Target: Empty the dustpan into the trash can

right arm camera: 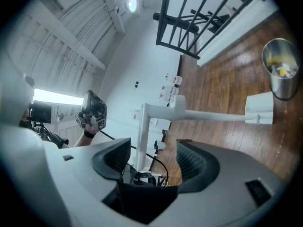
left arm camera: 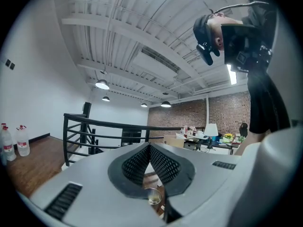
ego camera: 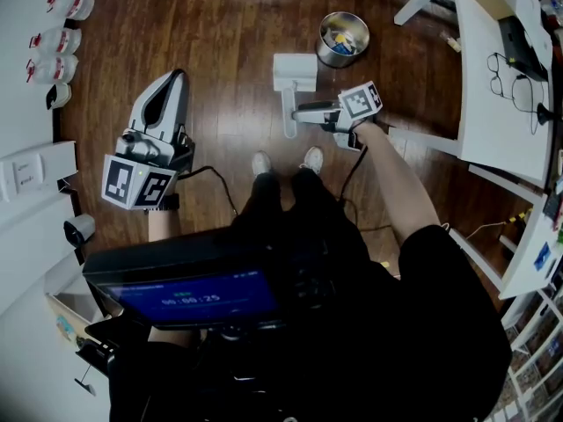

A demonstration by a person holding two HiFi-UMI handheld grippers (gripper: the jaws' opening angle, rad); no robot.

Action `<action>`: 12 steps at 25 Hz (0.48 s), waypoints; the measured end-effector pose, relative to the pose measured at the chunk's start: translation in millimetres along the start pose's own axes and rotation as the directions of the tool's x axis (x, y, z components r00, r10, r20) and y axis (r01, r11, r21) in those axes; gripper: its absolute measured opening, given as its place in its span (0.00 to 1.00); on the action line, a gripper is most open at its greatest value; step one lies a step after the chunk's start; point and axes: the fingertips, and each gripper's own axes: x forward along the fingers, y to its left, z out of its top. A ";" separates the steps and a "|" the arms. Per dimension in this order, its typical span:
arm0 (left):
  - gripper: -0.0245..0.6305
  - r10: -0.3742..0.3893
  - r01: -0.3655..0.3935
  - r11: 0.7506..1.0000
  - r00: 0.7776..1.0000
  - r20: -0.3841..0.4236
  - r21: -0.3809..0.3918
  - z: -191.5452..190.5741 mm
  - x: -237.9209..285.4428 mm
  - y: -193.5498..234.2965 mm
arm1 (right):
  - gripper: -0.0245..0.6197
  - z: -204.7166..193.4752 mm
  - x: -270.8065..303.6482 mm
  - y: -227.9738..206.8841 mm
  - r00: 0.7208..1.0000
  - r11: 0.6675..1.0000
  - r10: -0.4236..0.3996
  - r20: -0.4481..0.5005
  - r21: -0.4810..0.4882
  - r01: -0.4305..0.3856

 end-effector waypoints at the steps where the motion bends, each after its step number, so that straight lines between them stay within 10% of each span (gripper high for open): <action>1: 0.04 0.002 -0.002 1.000 1.000 0.008 0.001 4.1 -0.7 -2.3 | 0.49 -3.0 -11.0 -1.6 1.000 1.000 -0.012 0.019 0.011 0.012; 6: 0.04 -0.004 0.003 1.000 0.998 0.055 0.011 25.2 -3.3 -15.6 | 0.49 -1.8 -69.2 14.9 0.980 0.999 -0.030 0.194 -0.009 0.032; 12: 0.04 -0.101 0.098 0.994 0.993 0.055 0.047 45.3 -19.3 -51.4 | 0.49 -3.8 -80.3 132.9 0.953 0.948 0.039 0.301 -0.314 0.060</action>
